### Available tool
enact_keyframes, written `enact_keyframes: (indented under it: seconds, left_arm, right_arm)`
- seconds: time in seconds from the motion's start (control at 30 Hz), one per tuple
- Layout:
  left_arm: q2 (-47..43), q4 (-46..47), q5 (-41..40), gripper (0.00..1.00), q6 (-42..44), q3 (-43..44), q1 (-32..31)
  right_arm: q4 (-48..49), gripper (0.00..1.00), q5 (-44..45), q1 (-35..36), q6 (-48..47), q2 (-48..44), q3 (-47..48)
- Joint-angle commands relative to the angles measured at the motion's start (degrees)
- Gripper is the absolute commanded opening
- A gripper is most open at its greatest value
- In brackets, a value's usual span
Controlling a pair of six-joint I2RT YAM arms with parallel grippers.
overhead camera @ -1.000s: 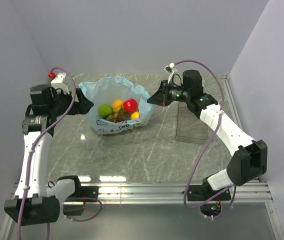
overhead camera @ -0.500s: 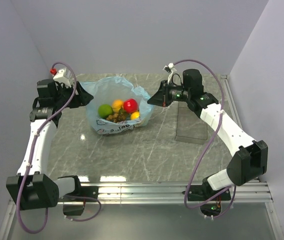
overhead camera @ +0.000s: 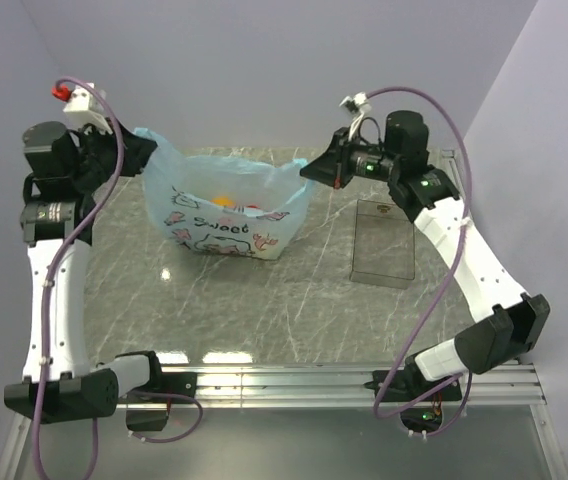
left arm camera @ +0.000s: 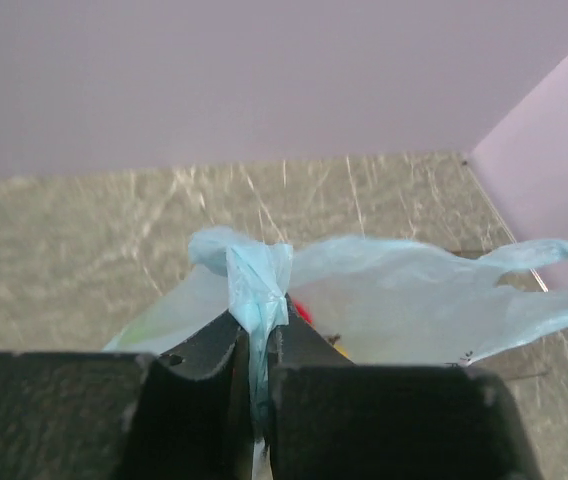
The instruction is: Place the fake fruits into the plastic bag and tie a complex knot
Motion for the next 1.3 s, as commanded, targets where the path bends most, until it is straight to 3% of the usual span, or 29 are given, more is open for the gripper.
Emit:
enact_keyframes:
  seconds: [0.0, 0.07, 0.2, 0.3, 0.37, 0.47, 0.6, 0.7, 0.83, 0.93, 1.0, 1.07, 1.13, 1.2, 1.27]
  left_arm:
    - [-2.8, -2.9, -1.5, 0.1, 3.8, 4.8, 0.3]
    - [-3.7, -3.1, -1.3, 0.17, 4.8, 3.3, 0.3]
    - [-6.1, -1.6, -0.1, 0.17, 4.6, -6.0, 0.3]
    - [-8.0, -0.4, 0.9, 0.1, 3.5, -12.5, 0.4]
    - [-8.4, -1.0, 1.4, 0.0, 3.2, -15.6, 0.4]
    - [-6.8, -2.7, 1.7, 0.0, 7.2, -12.0, 0.8]
    - [-4.1, -3.7, 4.6, 0.0, 9.7, 3.4, 2.0]
    - [-4.3, -4.5, 10.0, 0.0, 6.9, 5.3, 1.9]
    - [-8.9, 0.7, 7.4, 0.0, 2.9, -5.7, 2.0]
    - [-7.8, 1.4, 5.8, 0.0, 1.3, -16.0, 1.5]
    - [-5.0, 1.0, 9.9, 0.0, 0.1, -7.4, 1.5]
    - [-1.9, 6.5, 11.3, 0.0, -4.7, 7.3, 2.0]
    - [-0.5, 9.7, 9.0, 0.0, -7.2, 14.5, 1.9]
    - [-0.4, 11.5, 8.5, 0.0, -8.1, 16.3, 1.9]
    - [-1.8, 10.6, 9.8, 0.0, -7.0, 10.1, 1.9]
  right_arm:
    - [1.0, 0.0, 3.0, -2.1, 0.0, -5.0, 4.0]
    - [2.0, 0.0, 3.7, -3.0, 0.0, -6.3, 3.0]
    - [1.2, 0.0, 2.8, -3.0, -1.0, -5.8, -1.5]
    - [4.3, 0.0, 2.3, -3.0, 1.0, -5.7, -7.0]
    - [5.4, 0.0, 1.3, -2.8, 2.1, -5.2, -8.2]
    - [5.0, 0.0, 0.6, -3.0, 2.7, -5.2, -5.7]
    - [6.1, 0.0, 0.1, -4.9, 4.6, -8.1, 1.4]
    - [6.9, 0.0, 0.7, -5.3, 5.1, -10.2, 2.3]
    - [9.4, 0.0, 2.8, -4.7, 6.2, -12.0, -4.4]
    - [5.8, 0.0, 4.9, -1.5, 2.6, -7.6, -8.0]
    - [2.4, 0.0, 2.7, -1.1, 2.8, -4.1, 0.6]
    - [4.9, 0.0, 3.1, -2.9, 4.9, -4.3, 7.4]
    - [9.2, 0.0, 2.7, -6.0, 8.9, -3.9, 16.5]
    - [8.9, 0.0, 2.5, -6.6, 8.8, -3.1, 21.0]
    - [9.7, 0.0, 2.8, -6.2, 8.0, -3.7, 18.4]
